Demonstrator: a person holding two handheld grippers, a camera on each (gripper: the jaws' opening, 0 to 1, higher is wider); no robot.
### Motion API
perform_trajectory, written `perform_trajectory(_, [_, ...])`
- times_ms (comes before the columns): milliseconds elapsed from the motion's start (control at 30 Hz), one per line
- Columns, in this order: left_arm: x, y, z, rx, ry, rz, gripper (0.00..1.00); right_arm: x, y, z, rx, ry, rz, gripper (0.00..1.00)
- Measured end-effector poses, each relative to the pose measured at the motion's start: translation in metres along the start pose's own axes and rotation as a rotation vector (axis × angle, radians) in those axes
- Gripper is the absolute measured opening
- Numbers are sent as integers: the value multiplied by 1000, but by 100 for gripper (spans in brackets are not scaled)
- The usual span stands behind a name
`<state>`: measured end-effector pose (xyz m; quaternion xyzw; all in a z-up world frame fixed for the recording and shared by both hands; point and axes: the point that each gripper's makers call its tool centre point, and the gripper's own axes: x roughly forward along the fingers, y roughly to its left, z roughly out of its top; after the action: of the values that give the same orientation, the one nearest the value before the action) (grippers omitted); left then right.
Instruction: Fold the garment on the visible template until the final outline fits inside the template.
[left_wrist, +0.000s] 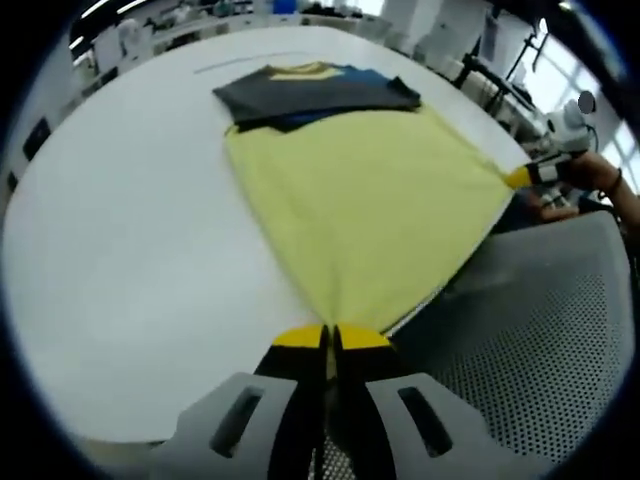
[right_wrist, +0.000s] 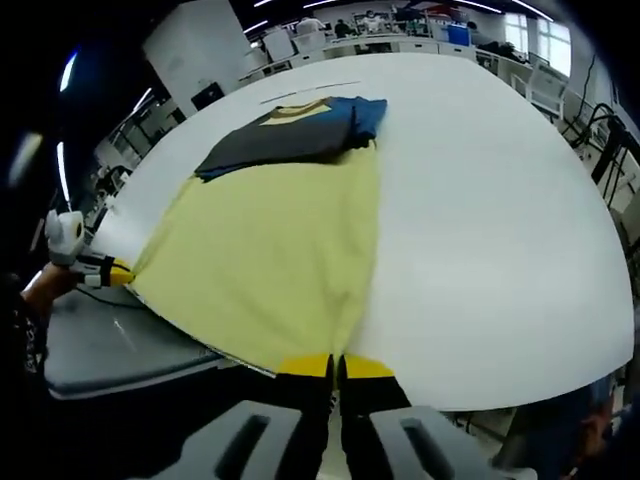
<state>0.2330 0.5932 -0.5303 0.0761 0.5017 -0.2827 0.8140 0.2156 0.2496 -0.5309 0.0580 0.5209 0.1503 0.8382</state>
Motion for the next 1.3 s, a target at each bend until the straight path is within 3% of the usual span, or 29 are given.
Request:
perform_trajectory(267, [-8, -1, -5, -31, 5, -5, 0, -8, 5, -6, 4, 20, 12, 0])
perform_trajectory(433, [-17, 0, 6, -53, -14, -6, 0, -16, 6, 6, 3, 2, 15, 0])
perform_trajectory(833, [-45, 21, 69, -57, -163, 28, 0, -37, 1, 78, -68, -144, 15, 0])
perform_trajectory(1300, [-62, 45, 133, -56, -299, 60, 0, -49, 7, 149, -143, -259, 5, 0])
